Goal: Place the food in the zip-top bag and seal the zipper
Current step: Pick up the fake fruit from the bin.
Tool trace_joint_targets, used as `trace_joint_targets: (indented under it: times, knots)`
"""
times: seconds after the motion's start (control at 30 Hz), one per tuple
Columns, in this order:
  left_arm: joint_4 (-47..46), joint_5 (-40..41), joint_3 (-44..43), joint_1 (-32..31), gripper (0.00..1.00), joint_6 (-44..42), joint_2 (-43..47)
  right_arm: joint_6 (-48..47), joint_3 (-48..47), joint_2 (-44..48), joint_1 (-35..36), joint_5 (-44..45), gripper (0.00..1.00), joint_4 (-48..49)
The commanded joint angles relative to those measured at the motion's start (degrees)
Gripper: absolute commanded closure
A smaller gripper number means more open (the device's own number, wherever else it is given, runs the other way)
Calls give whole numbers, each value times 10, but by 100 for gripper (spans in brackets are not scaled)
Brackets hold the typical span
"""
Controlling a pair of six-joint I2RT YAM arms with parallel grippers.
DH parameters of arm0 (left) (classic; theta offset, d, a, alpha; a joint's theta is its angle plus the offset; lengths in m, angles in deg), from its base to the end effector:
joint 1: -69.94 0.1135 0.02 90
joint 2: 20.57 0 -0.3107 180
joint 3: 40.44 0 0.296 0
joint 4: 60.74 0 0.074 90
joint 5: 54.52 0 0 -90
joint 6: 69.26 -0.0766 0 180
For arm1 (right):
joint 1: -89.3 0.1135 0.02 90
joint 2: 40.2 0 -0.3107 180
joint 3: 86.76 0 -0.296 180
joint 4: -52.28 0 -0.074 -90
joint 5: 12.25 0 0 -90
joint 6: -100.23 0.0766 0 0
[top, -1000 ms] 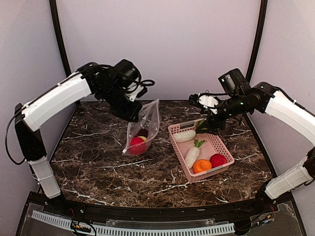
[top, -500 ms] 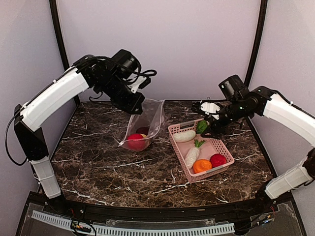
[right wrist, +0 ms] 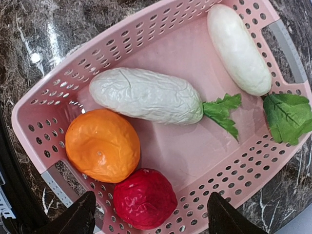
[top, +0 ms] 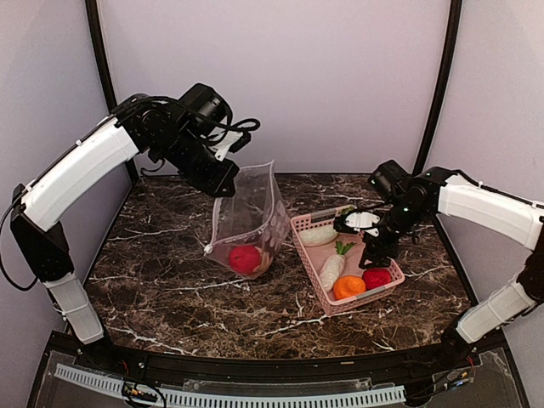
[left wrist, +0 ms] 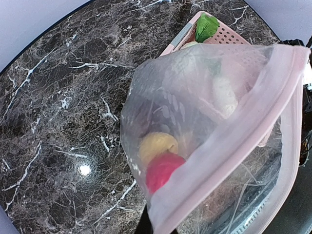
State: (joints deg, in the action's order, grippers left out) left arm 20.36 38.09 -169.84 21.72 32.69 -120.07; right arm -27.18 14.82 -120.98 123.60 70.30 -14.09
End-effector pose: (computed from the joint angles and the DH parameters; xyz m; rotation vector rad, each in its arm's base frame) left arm 0.2839 -0.3125 0.4502 0.7607 2.3873 -0.3929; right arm 0.2591 0.1887 0.2683 -1.6455 2.2193 0.1657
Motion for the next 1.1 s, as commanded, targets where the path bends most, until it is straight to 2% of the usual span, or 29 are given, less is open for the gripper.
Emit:
trace_joint_targets:
  times: [0.0,0.17,0.37,1.07]
  knots:
    - [-19,14,6,1,99,-9,20,6,21,-5,-12,10,22,-16]
    - [-43,-8,29,1,99,-3,22,10,32,-19,-17,11,16,-20]
    - [-77,-24,73,1,99,4,35,14,35,-45,-29,17,18,-30]
    - [-104,-63,108,1,99,3,46,11,50,-97,-46,61,20,-29]
